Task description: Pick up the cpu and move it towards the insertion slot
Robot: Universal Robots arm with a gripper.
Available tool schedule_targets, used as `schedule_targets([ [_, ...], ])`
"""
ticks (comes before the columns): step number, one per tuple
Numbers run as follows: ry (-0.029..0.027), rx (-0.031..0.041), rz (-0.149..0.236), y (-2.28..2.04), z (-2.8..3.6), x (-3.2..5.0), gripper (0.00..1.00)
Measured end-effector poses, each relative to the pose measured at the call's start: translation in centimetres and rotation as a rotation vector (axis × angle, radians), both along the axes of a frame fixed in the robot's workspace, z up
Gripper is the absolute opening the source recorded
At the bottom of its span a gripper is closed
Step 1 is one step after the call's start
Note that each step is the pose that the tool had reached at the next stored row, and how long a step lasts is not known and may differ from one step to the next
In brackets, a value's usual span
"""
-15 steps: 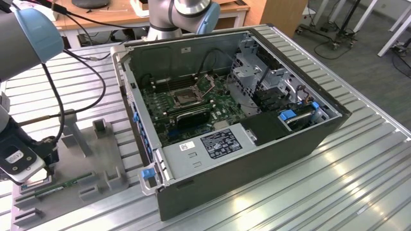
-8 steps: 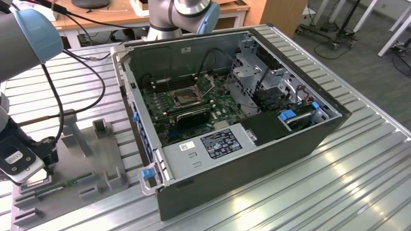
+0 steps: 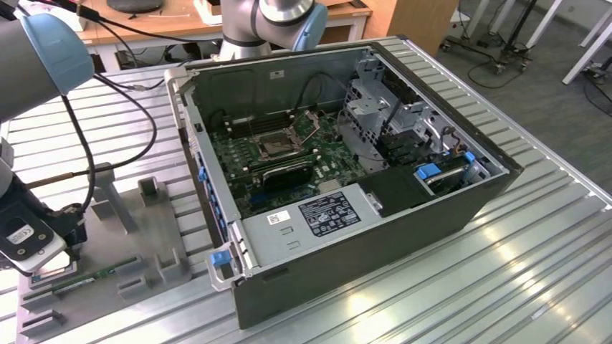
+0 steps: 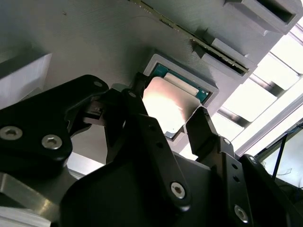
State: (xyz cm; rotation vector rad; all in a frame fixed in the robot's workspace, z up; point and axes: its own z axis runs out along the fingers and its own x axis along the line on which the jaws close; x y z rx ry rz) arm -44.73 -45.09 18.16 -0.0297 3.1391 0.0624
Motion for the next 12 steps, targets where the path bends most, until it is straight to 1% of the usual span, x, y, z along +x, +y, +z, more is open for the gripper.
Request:
schedule_targets([
  [2, 0.0, 0.0, 0.0, 0.0, 0.0, 0.0, 0.62],
  [3, 0.0, 0.0, 0.0, 0.0, 0.0, 0.0, 0.61],
  [4, 0.0001, -0.0001, 0.0, 0.0, 0.0, 0.0, 0.55],
  [12, 0.0, 0.0, 0.0, 0.0, -0.01, -0.01, 0.55],
])
